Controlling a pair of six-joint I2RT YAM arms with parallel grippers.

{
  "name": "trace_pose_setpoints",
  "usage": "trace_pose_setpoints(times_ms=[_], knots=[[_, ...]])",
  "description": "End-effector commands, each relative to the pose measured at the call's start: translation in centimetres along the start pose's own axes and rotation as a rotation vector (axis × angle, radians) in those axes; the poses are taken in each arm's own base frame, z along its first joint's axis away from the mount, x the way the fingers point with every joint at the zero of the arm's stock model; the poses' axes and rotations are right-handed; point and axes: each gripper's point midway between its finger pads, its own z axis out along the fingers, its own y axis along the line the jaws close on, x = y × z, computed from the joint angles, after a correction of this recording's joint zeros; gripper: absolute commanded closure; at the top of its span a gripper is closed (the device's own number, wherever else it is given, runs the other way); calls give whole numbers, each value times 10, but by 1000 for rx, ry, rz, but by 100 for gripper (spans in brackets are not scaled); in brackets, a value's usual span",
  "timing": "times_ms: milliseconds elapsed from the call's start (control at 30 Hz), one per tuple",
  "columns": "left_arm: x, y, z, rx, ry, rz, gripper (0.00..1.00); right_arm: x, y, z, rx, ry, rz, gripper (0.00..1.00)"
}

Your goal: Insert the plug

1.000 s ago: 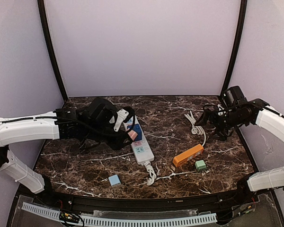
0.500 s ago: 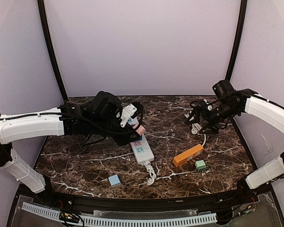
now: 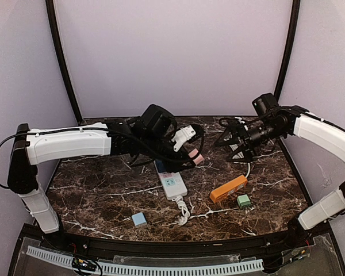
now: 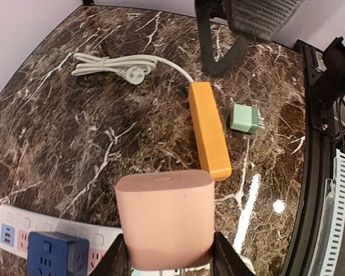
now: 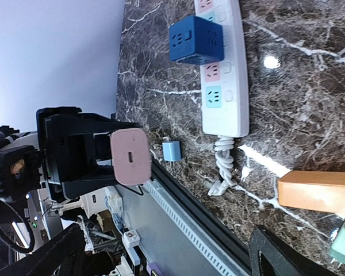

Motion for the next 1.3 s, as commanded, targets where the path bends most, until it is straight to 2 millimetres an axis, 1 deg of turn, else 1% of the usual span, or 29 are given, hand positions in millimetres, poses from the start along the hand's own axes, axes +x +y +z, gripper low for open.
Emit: trace_pose_setpoints(times_ms=[0,167,300,467,600,700,900,1033,1067,1267], knots=[[-20,-23,-2,143,-40,91,93,2,38,4,-94,29,-32,1],[-29,-31,-4,204,-70,136,94,2,50,7,-95,34,-6,2],[-34,-36,-7,242,-90,172,94,9,58,10,-103,54,4,3],[-40,-39,-10,273,-101,196,95,17,52,9,-77,52,52,5],[-41,-42,-12,287,-104,209,96,19,50,10,-60,51,80,8],[-41,-43,-12,291,-103,218,96,23,45,12,-25,69,111,10],[-42,-44,-11,303,-98,228,97,28,45,17,-2,89,125,14],[-43,-45,-9,311,-98,227,98,31,47,23,-1,112,125,23],[-44,-45,-10,312,-100,226,99,32,47,25,-2,118,125,27],[-44,-46,-5,322,-96,222,99,34,50,33,-9,149,116,43]])
